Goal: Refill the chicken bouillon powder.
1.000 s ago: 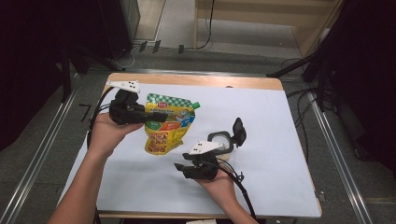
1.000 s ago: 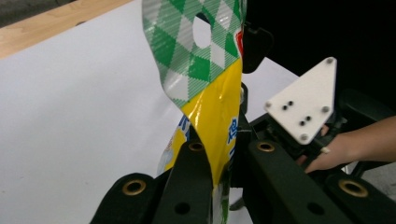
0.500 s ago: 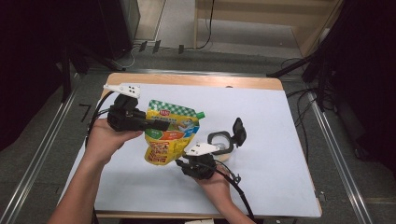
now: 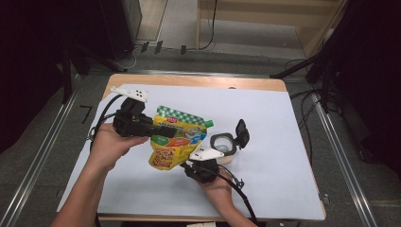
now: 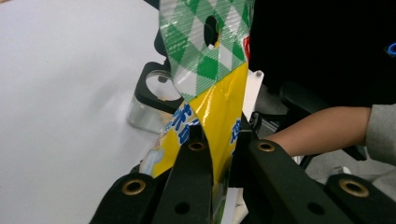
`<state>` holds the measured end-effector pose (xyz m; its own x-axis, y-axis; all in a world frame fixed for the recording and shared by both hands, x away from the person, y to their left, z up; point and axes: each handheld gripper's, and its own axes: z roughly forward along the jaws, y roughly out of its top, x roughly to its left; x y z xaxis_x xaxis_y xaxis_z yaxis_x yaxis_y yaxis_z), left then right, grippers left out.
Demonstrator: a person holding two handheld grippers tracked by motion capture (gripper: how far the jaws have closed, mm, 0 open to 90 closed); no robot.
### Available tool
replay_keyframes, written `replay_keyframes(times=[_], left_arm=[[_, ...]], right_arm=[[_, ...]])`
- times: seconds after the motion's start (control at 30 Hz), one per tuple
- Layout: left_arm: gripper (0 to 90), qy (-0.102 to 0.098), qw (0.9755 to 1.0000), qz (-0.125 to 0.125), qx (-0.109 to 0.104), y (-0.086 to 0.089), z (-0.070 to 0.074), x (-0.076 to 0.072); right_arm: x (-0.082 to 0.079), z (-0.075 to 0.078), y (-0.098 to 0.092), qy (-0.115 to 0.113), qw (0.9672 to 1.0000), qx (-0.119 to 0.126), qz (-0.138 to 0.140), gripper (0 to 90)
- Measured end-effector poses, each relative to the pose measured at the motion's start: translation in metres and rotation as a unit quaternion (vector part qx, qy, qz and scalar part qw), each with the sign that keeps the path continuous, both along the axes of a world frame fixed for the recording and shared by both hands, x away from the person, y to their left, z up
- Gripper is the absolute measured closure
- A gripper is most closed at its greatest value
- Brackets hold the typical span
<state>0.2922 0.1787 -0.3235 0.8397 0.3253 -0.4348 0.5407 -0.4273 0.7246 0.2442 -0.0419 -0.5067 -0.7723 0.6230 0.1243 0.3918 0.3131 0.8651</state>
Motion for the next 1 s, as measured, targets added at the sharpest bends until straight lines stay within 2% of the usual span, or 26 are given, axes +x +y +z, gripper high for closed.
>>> replay_keyframes(times=[0.1, 0.17, 0.27, 0.3, 0.33, 0.4, 0.47, 0.57, 0.67, 0.73, 0.8, 0.83, 0.9, 1.0], left_arm=[[90.0, 0.008, 0.9999, 0.004, -0.008, 0.002, 0.001, 0.000], [90.0, 0.013, 0.9998, 0.007, -0.013, 0.004, 0.002, 0.001], [90.0, 0.026, 0.9993, 0.016, -0.022, 0.007, -0.001, 0.004], [90.0, 0.029, 0.9992, 0.019, -0.020, 0.008, -0.003, 0.005], [90.0, 0.034, 0.9989, 0.022, -0.024, 0.009, -0.006, 0.007], [90.0, 0.041, 0.9984, 0.024, -0.030, 0.010, -0.009, 0.010], [90.0, 0.039, 0.9985, 0.028, -0.028, 0.010, -0.009, 0.010], [90.0, 0.024, 0.9989, 0.037, -0.015, 0.008, -0.007, 0.008], [89.9, 0.010, 0.9990, 0.044, -0.006, 0.003, -0.006, 0.005], [88.9, 0.000, 0.9988, 0.048, 0.004, -0.001, -0.006, 0.005], [85.8, -0.004, 0.9984, 0.053, 0.021, -0.008, -0.010, 0.004], [84.8, -0.004, 0.9984, 0.053, 0.021, -0.008, -0.010, 0.004], [83.7, -0.007, 0.9979, 0.054, 0.034, -0.014, -0.013, 0.003], [83.7, -0.006, 0.9977, 0.050, 0.046, -0.020, -0.016, 0.003]], right_arm=[[-0.001, 0.000, -0.001, -0.006, 1.0000, 0.003, -0.003, 71.1], [0.000, 0.000, -0.001, -0.002, 1.0000, 0.000, -0.004, 71.2], [0.000, -0.001, -0.002, -0.006, 0.9999, 0.010, -0.006, 71.3], [-0.002, 0.000, -0.002, -0.015, 0.9998, 0.014, 0.002, 71.5], [-0.002, 0.000, -0.002, -0.015, 0.9998, 0.014, 0.002, 71.5], [-0.006, 0.002, 0.001, -0.033, 0.9994, 0.006, 0.012, 71.0], [-0.009, 0.002, 0.002, -0.047, 0.9988, -0.003, 0.014, 69.6], [-0.008, 0.003, 0.003, -0.048, 0.9987, -0.008, 0.015, 63.7], [-0.008, 0.004, 0.002, -0.044, 0.9988, -0.005, 0.022, 63.2], [-0.011, 0.007, 0.004, -0.056, 0.9977, -0.016, 0.035, 62.6], [-0.020, 0.012, 0.010, -0.084, 0.9947, -0.031, 0.050, 60.5], [-0.020, 0.012, 0.010, -0.084, 0.9947, -0.031, 0.050, 60.5], [-0.025, 0.015, 0.014, -0.097, 0.9932, -0.035, 0.055, 59.3], [-0.030, 0.019, 0.017, -0.096, 0.9928, -0.036, 0.062, 58.8]])
